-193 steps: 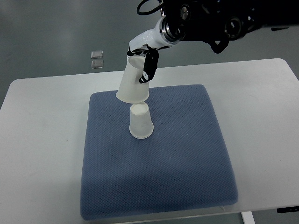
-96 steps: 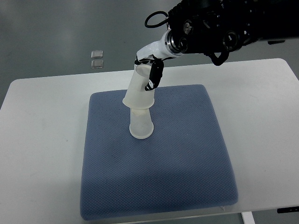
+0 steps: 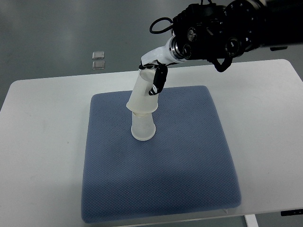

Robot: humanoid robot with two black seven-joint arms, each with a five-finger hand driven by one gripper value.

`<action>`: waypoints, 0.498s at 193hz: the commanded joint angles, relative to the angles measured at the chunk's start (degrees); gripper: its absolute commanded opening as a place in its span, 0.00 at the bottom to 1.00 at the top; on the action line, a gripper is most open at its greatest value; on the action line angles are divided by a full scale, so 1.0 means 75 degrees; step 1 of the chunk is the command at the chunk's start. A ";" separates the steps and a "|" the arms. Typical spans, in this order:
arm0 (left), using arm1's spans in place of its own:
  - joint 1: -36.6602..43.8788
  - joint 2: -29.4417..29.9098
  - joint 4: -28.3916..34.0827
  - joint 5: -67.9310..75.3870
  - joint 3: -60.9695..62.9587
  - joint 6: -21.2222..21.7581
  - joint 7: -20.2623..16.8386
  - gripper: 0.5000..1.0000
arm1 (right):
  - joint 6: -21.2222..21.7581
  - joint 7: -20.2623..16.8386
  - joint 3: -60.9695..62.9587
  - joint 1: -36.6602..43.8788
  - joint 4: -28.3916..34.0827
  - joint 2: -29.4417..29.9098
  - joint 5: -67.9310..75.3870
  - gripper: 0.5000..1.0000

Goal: Stack paper cups
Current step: 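Lower the held cup down over the upside-down cup on the pad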

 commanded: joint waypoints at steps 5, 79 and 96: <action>0.0000 0.0000 0.0005 0.0000 0.0000 0.0000 0.0000 1.00 | -0.0028 0.0000 0.0000 -0.0036 0.0000 0.0000 0.0000 0.27; 0.0000 0.0000 0.0005 0.0000 0.0000 0.0000 0.0000 1.00 | -0.0180 0.0000 0.0012 -0.0177 0.0000 0.0000 0.0081 0.34; 0.0000 0.0000 0.0005 0.0000 0.0000 0.0000 0.0000 1.00 | -0.0215 0.0000 0.0012 -0.0235 0.0000 0.0000 0.0105 0.34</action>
